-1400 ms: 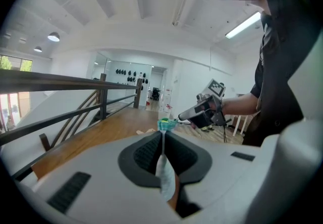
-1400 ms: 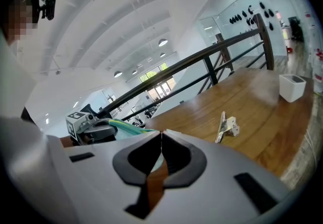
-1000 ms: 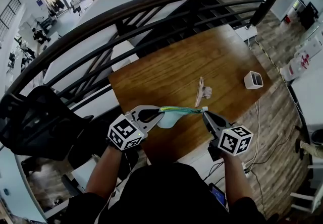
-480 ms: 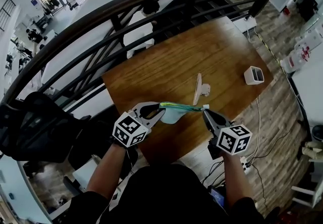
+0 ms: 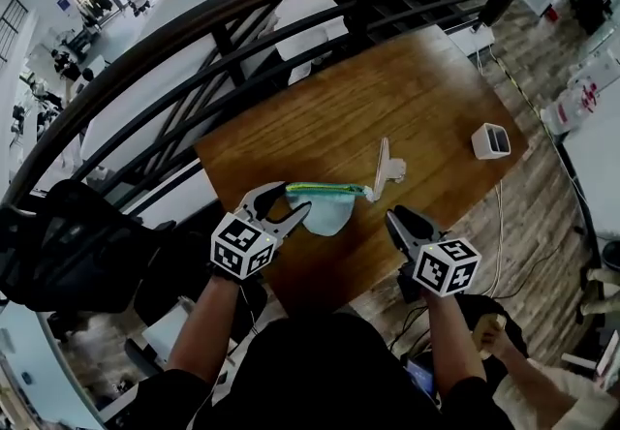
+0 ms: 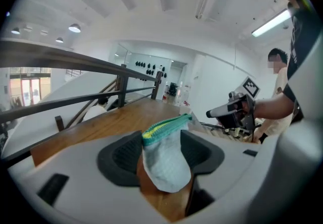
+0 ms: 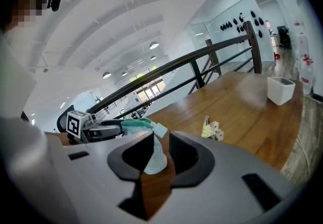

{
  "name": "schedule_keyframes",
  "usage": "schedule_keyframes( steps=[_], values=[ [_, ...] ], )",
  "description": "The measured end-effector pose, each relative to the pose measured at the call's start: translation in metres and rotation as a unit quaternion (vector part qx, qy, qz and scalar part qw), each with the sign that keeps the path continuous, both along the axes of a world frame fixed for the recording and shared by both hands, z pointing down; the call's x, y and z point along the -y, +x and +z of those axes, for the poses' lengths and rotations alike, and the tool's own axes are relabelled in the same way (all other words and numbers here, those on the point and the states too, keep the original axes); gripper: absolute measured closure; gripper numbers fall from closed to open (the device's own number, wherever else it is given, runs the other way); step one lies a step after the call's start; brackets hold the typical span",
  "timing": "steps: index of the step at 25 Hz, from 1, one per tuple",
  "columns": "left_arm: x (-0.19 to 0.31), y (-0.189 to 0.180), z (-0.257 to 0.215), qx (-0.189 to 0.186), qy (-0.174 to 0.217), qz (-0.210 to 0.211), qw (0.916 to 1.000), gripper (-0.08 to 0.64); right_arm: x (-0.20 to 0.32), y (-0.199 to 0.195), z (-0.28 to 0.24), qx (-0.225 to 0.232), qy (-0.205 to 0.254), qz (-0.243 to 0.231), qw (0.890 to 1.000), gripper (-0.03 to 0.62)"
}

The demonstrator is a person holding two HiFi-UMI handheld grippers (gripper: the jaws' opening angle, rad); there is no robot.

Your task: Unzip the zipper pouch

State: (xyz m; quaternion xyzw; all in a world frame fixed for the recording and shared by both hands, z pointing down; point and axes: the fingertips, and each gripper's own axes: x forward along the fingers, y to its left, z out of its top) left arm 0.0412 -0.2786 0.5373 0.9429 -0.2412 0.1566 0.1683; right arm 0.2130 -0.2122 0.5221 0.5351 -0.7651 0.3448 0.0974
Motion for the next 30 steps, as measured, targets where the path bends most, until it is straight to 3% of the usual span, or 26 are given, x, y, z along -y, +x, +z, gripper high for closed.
schedule_keyframes(
  steps=[7, 18, 26, 30],
  values=[
    [0.009, -0.024, -0.013, -0.013, 0.012, -0.035, 0.9992, 0.328, -0.004, -0.004, -0.006, 0.0, 0.007, -0.001, 1.0, 0.501],
    [-0.014, -0.047, -0.032, -0.042, 0.024, -0.041, 0.998, 0.336, -0.026, -0.017, -0.038, -0.009, 0.067, 0.009, 0.998, 0.547],
    [-0.038, -0.08, -0.073, -0.079, 0.062, -0.07, 0.9925, 0.502, -0.058, -0.034, -0.08, -0.031, 0.144, 0.044, 0.988, 0.594],
    [-0.05, -0.099, -0.085, -0.091, 0.065, -0.094, 0.9893, 0.534, -0.079, -0.045, -0.099, -0.05, 0.183, 0.057, 0.98, 0.595]
  ],
)
